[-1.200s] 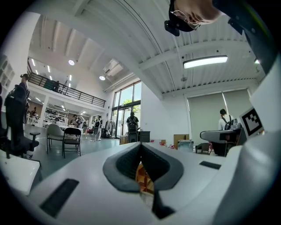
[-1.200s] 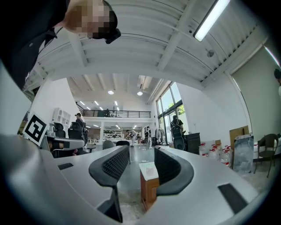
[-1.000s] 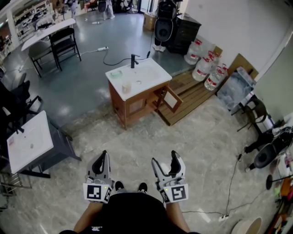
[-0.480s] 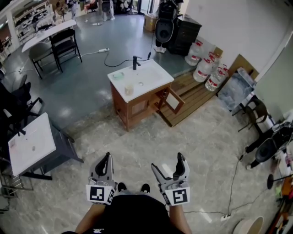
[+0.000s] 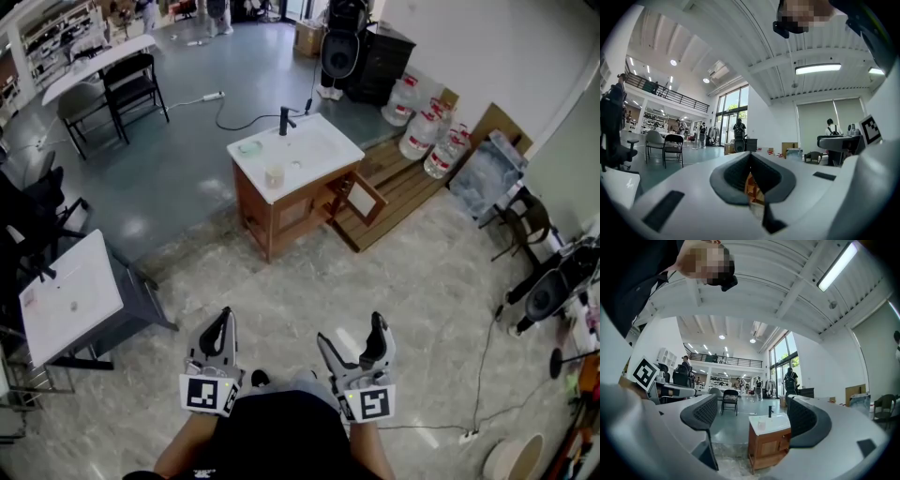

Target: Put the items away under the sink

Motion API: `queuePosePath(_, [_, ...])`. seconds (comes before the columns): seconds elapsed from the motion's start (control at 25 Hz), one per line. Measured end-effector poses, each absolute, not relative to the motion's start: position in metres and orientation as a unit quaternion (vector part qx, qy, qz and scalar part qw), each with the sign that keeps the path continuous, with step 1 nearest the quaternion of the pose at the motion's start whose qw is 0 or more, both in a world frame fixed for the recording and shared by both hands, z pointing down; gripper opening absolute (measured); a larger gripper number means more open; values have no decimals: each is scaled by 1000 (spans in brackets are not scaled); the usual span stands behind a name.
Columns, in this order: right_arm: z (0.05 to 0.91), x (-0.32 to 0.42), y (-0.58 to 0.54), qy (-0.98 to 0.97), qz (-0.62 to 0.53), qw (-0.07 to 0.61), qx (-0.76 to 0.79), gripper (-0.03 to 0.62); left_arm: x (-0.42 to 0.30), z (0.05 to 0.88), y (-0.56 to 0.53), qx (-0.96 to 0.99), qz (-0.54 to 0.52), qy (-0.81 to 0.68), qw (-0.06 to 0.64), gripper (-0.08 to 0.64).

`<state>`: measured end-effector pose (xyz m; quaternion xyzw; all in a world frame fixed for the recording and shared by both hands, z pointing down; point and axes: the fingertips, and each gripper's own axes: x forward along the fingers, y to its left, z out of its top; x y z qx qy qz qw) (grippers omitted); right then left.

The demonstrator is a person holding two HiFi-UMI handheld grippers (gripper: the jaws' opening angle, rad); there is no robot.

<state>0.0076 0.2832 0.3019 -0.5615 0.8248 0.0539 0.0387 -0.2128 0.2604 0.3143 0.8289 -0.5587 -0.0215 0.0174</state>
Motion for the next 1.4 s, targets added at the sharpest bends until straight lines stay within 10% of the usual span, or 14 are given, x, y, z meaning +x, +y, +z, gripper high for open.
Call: queuePosePath(1.4, [323, 95, 16, 859, 16, 38, -511, 456, -120, 332, 16, 802, -5, -597, 29, 5])
